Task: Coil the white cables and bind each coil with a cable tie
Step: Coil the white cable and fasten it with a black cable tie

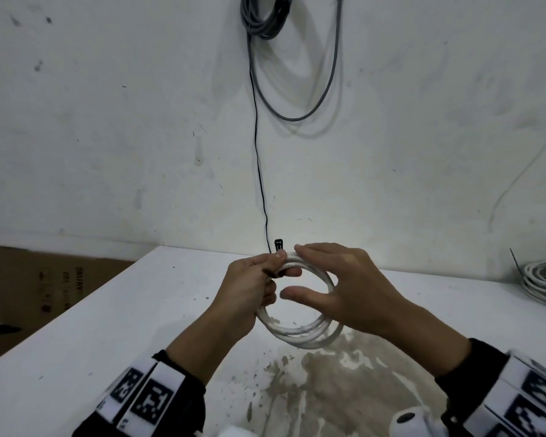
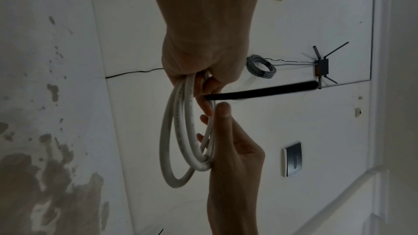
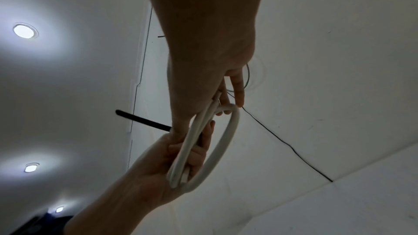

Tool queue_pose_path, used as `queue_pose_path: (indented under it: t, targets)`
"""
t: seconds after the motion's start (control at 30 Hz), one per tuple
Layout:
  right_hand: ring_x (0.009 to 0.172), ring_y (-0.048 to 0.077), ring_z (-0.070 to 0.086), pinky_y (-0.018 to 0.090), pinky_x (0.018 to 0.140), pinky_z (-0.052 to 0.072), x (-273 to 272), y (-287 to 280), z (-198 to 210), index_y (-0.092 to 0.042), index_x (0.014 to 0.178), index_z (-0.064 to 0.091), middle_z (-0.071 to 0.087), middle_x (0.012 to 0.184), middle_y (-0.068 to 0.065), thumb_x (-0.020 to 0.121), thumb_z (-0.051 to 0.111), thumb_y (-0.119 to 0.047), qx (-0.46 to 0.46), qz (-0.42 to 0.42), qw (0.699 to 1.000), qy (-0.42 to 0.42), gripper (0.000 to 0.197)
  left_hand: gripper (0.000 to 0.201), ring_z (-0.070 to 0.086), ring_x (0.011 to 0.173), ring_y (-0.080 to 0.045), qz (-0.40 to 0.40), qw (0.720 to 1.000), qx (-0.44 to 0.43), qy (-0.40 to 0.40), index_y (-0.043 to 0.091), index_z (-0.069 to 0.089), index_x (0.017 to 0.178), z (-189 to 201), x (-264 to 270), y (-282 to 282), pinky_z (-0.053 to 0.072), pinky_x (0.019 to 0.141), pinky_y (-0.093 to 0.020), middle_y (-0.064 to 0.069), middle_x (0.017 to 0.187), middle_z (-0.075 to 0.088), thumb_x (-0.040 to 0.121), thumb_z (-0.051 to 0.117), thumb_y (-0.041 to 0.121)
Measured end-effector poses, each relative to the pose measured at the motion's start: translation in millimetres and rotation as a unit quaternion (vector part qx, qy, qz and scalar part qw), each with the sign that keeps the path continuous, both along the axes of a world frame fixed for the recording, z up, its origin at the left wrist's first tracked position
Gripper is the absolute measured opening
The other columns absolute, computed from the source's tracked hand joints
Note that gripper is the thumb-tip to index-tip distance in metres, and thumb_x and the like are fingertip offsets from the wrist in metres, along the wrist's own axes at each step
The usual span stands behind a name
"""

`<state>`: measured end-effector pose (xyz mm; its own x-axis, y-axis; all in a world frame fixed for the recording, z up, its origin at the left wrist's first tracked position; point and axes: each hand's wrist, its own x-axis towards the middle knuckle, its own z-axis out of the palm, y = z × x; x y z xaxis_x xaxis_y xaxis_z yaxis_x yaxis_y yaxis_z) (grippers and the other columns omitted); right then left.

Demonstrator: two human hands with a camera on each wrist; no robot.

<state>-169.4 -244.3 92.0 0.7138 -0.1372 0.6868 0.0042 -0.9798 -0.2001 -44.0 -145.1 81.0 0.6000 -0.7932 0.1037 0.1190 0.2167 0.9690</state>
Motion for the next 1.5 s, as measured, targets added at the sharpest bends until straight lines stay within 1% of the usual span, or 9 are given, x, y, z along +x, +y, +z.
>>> queue_pose_path:
  t: [0.1,0.23,0.4,0.47,0.57,0.83,0.97,1.13,1.5]
  targets:
    - [0.092,0.008,0.065,0.017,0.079,0.049,3.0,5.6,1.6,-0.014,0.125,0.059,0.072,0.108,-0.004,0.07,0.063,-0.058,0.014,0.032,0.999,-0.015,0.071,0.021,0.026,0.037,-0.006,0.012,1.0,0.014,-0.007,0.004,0.07,0.094,2.0,-0.5,-1.2,0.033,0.04,-0.015,-0.009,0.076,0.072,0.092,0.054,0.019]
    - [0.058,0.003,0.057,0.018,0.058,0.044,10.7,14.6,2.7,-0.02,0.092,0.069,0.068,0.07,-0.014,0.075,0.062,-0.055,0.031,0.019,0.998,-0.056,0.04,0.021,0.042,0.041,-0.007,0.039,0.999,0.021,-0.013,0.008,0.072,0.083,2.0,-1.7,-0.9,0.035,0.042,-0.015,-0.01,0.075,0.07,0.091,0.054,0.016]
    - [0.091,0.001,0.068,0.031,0.08,0.054,18.4,17.3,-8.7,-0.026,0.093,0.075,0.075,0.089,-0.01,0.084,0.061,-0.039,0.173,0.017,0.98,-0.097,0.021,0.019,0.024,0.036,-0.007,0.047,0.999,0.017,0.021,0.001,0.071,0.089,2.8,-2.6,-2.0,0.025,0.036,-0.016,-0.017,0.076,0.06,0.089,0.052,0.002]
    - [0.093,0.001,0.067,0.022,0.086,0.051,17.0,20.5,-5.5,-0.018,0.091,0.076,0.075,0.094,-0.008,0.091,0.058,-0.026,0.281,0.054,0.956,-0.067,0.02,0.018,0.021,0.035,-0.007,0.042,0.999,0.013,0.021,-0.001,0.069,0.094,5.2,-3.5,-1.7,0.024,0.035,-0.015,-0.01,0.067,0.063,0.09,0.053,0.004]
    - [0.079,-0.003,0.067,0.006,0.073,0.046,13.6,25.0,2.9,-0.012,0.086,0.075,0.075,0.085,-0.005,0.092,0.054,-0.026,0.415,0.066,0.905,-0.065,0.026,0.02,0.021,0.035,-0.007,0.033,0.999,0.013,0.004,0.001,0.069,0.097,7.2,-5.5,-0.7,0.026,0.035,-0.015,-0.009,0.063,0.069,0.093,0.051,0.008]
    - [0.087,0.015,0.056,0.039,0.088,0.042,17.5,18.0,11.6,-0.01,0.081,0.071,0.065,0.082,0.004,0.072,0.059,-0.036,0.597,0.027,0.802,-0.008,0.03,0.019,0.023,0.035,-0.008,0.03,0.999,0.016,-0.029,0.005,0.072,0.094,9.1,-6.1,2.5,0.025,0.036,-0.015,-0.021,0.072,0.068,0.092,0.054,0.011]
    - [0.097,0.018,0.058,0.042,0.093,0.041,18.5,19.2,10.1,-0.011,0.083,0.07,0.066,0.084,0.003,0.083,0.056,-0.036,0.592,0.015,0.806,0.012,0.029,0.017,0.023,0.033,-0.007,0.05,0.998,0.013,-0.025,0.002,0.072,0.086,8.3,-5.2,-0.1,0.022,0.035,-0.015,-0.018,0.065,0.059,0.09,0.056,0.006]
    - [0.088,0.014,0.055,0.042,0.092,0.039,15.3,18.2,12.9,-0.012,0.071,0.064,0.064,0.069,-0.001,0.074,0.057,-0.029,0.591,0.03,0.805,0.048,0.019,0.021,0.023,0.033,-0.007,0.06,0.998,0.008,-0.026,0.006,0.069,0.073,5.8,-4.4,0.2,0.021,0.035,-0.016,0.001,0.041,0.04,0.089,0.056,0.004]
    - [0.089,0.012,0.056,0.036,0.085,0.039,14.0,13.1,19.5,-0.003,0.088,0.063,0.061,0.077,0.004,0.062,0.058,-0.032,0.567,0.041,0.814,0.119,0.039,0.024,0.022,0.037,-0.011,0.047,0.996,-0.022,-0.073,0.012,0.074,0.076,2.8,-7.7,2.4,0.02,0.038,-0.017,-0.007,0.052,0.054,0.091,0.056,0.01]
